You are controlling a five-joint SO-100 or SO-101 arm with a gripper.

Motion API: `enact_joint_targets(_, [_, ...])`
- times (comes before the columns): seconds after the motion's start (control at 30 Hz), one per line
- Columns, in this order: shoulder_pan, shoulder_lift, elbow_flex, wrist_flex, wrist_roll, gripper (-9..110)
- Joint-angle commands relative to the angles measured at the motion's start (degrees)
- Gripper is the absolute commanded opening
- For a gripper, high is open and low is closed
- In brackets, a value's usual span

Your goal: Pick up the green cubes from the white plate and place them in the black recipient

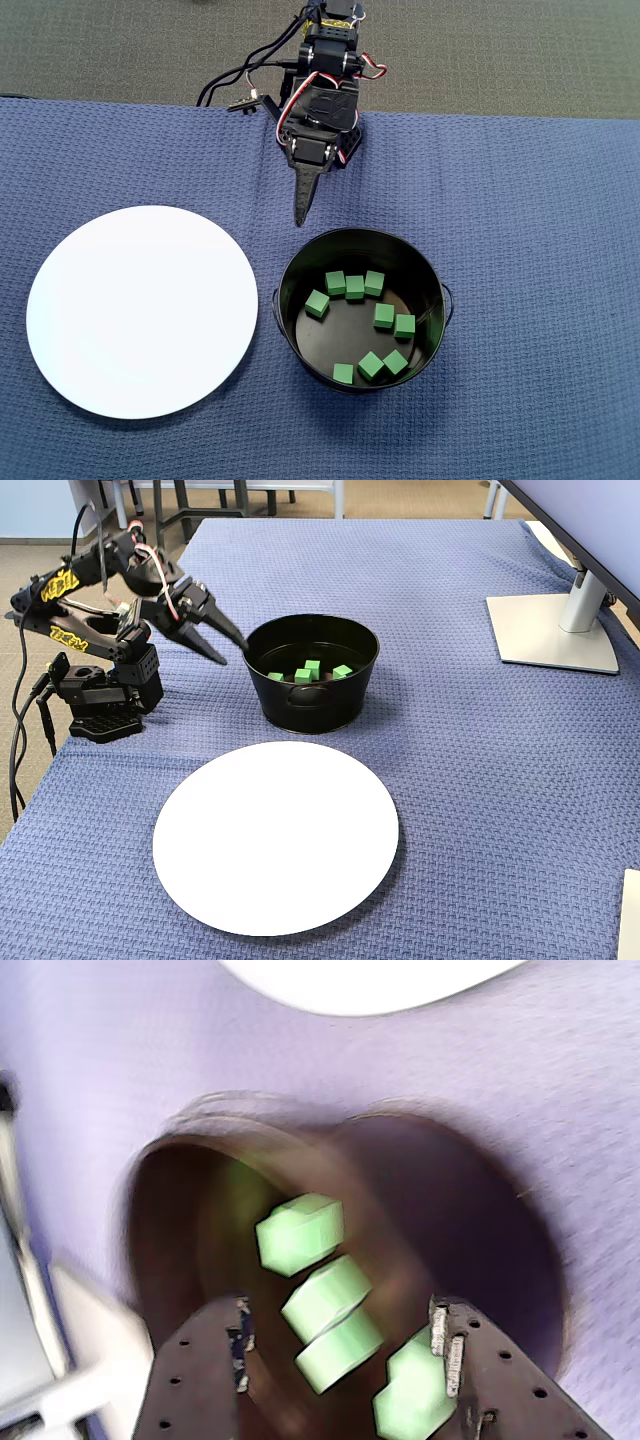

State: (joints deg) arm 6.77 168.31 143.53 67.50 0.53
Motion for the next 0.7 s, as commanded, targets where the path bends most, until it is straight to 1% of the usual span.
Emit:
enact_joint_targets(0.0, [0.18, 5.45, 4.04, -0.26, 0.09, 12])
enact_joint_targets(0.17, [0.26, 8.0, 7.38, 0.97, -1.67, 9])
enact_joint_targets(0.37, [1.58, 9.23, 9.4, 3.34, -4.75, 11])
enact_joint_targets(0.47, [1.41, 9.32, 12.3, 3.69, -5.71, 9])
enact_joint_targets(0.67, [0.7, 9.67, 19.07, -1.14, -4.92, 9])
